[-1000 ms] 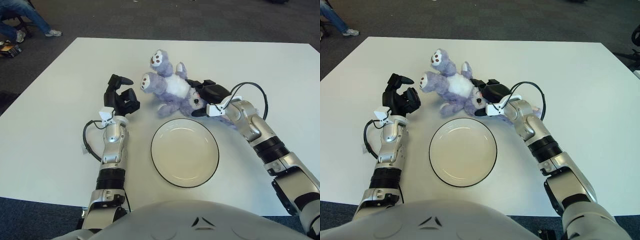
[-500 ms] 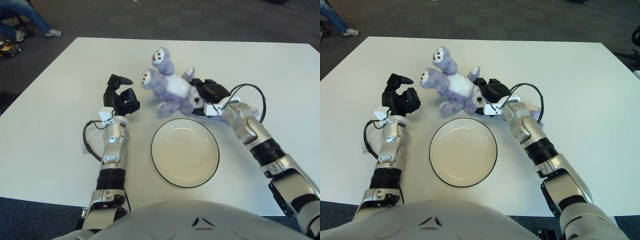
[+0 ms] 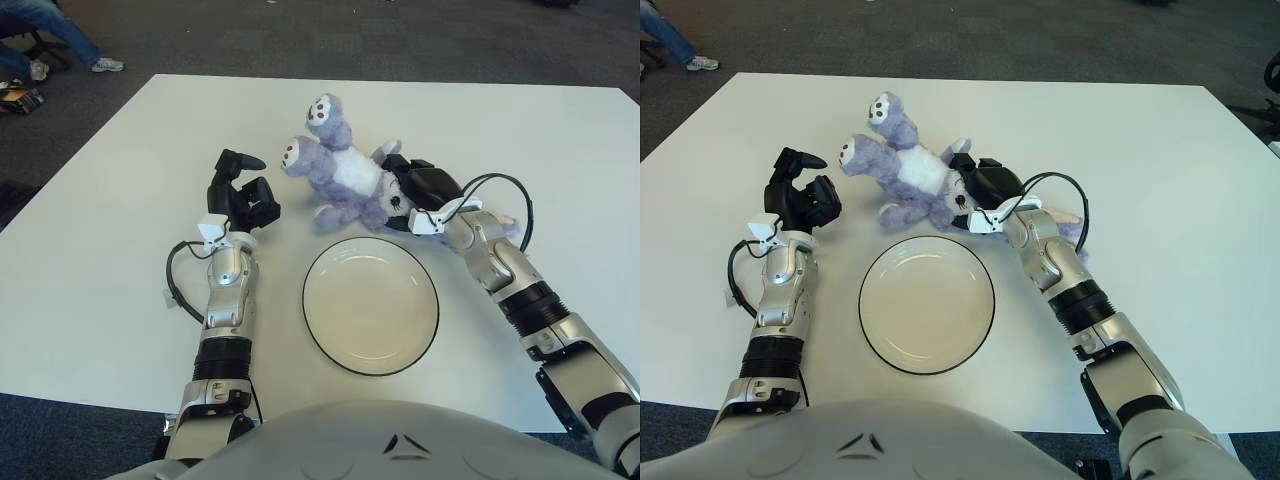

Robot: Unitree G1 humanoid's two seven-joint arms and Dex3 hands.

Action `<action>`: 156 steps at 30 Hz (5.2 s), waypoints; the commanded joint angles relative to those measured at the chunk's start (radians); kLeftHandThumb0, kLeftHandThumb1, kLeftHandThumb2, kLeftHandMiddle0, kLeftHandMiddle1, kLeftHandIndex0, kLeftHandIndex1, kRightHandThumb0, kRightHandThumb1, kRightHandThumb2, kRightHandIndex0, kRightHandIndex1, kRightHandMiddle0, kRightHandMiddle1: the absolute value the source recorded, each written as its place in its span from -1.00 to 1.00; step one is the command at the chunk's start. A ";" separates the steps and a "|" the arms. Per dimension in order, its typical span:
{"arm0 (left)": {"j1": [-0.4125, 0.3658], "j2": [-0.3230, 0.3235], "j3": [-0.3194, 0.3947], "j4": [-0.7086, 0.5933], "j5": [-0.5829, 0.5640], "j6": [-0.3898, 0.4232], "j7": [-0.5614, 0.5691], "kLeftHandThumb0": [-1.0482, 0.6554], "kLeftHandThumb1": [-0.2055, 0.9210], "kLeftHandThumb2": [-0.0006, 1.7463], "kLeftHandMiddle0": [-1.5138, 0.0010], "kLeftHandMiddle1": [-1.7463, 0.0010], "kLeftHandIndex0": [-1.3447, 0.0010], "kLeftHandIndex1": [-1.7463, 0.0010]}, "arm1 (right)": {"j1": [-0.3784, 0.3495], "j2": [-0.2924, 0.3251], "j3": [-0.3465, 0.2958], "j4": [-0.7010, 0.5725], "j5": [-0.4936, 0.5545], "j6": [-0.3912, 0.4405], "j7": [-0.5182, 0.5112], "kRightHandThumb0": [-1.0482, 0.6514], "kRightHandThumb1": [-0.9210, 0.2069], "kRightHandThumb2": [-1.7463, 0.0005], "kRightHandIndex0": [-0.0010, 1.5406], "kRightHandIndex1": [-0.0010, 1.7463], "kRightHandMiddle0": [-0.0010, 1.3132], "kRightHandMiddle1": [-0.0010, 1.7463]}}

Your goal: Put the doll into the plate.

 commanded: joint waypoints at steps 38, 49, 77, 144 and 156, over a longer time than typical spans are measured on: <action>0.093 -0.030 -0.002 0.035 -0.018 0.025 -0.005 -0.31 -0.01 0.45 -0.65 -1.00 0.14 -1.00 | 0.029 -0.003 -0.094 0.198 0.200 -0.206 -0.010 0.88 0.41 -0.77 -0.01 1.00 0.50 1.00; 0.094 -0.030 0.000 0.036 -0.017 0.032 0.000 -0.31 0.00 0.45 -0.66 -1.00 0.14 -1.00 | 0.023 -0.006 -0.109 0.216 0.200 -0.214 -0.044 0.88 0.41 -0.77 0.00 1.00 0.51 1.00; 0.080 -0.023 0.006 0.074 -0.011 0.005 -0.002 -0.31 0.01 0.44 -0.69 -1.00 0.14 -1.00 | -0.009 0.009 -0.269 0.109 0.374 -0.099 0.029 0.87 0.39 -0.76 -0.02 1.00 0.55 1.00; 0.034 -0.006 0.018 0.150 -0.007 -0.031 -0.010 -0.31 0.03 0.42 -0.69 -1.00 0.16 -1.00 | 0.344 -0.154 -0.463 -0.542 0.667 0.038 0.414 0.87 0.40 -0.77 -0.01 1.00 0.49 1.00; 0.032 -0.008 0.018 0.147 0.006 -0.022 0.003 -0.31 0.02 0.43 -0.69 -1.00 0.15 -1.00 | 0.370 -0.175 -0.447 -0.533 0.712 0.013 0.495 0.88 0.41 -0.77 -0.01 1.00 0.47 1.00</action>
